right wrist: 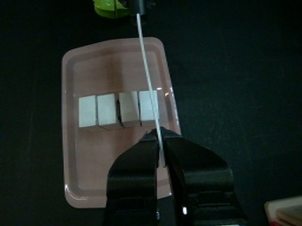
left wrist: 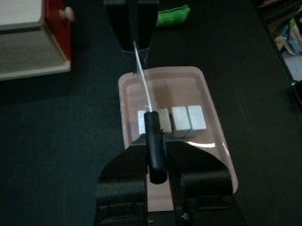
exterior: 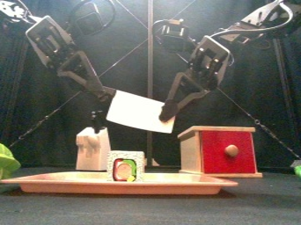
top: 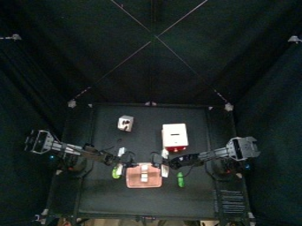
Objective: Cut sushi roll
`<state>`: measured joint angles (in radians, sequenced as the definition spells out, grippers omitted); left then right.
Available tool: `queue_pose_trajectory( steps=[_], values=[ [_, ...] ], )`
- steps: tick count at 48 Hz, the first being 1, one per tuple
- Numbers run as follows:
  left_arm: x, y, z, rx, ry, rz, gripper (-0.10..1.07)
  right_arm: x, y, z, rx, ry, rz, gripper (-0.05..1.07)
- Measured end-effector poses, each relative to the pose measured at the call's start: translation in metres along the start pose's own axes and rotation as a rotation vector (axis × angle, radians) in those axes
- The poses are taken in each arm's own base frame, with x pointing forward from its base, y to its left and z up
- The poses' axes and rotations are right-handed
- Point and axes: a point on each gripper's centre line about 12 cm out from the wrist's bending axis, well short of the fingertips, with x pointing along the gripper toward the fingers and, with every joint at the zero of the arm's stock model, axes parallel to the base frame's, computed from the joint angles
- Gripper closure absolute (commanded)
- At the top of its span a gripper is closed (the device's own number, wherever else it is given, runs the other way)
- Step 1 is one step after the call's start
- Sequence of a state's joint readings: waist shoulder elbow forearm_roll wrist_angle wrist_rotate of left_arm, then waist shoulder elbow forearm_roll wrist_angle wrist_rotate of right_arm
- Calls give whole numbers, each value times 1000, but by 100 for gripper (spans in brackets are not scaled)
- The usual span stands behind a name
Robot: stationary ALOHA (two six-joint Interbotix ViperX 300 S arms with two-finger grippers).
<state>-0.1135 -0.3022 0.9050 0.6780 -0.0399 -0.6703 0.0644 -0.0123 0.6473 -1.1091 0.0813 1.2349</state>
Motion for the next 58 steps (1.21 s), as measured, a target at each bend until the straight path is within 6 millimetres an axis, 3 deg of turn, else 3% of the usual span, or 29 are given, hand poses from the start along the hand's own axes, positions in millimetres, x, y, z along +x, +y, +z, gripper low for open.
queue_pose_trajectory(
  steps=[23,58],
  values=[
    [0,-1,-4,-1,6,-6,87,1,4,-1,-4,4,7,84],
    [8,-8,-36,-26,101,-23,87,24,13,-4,-14,35,17,84]
  ],
)
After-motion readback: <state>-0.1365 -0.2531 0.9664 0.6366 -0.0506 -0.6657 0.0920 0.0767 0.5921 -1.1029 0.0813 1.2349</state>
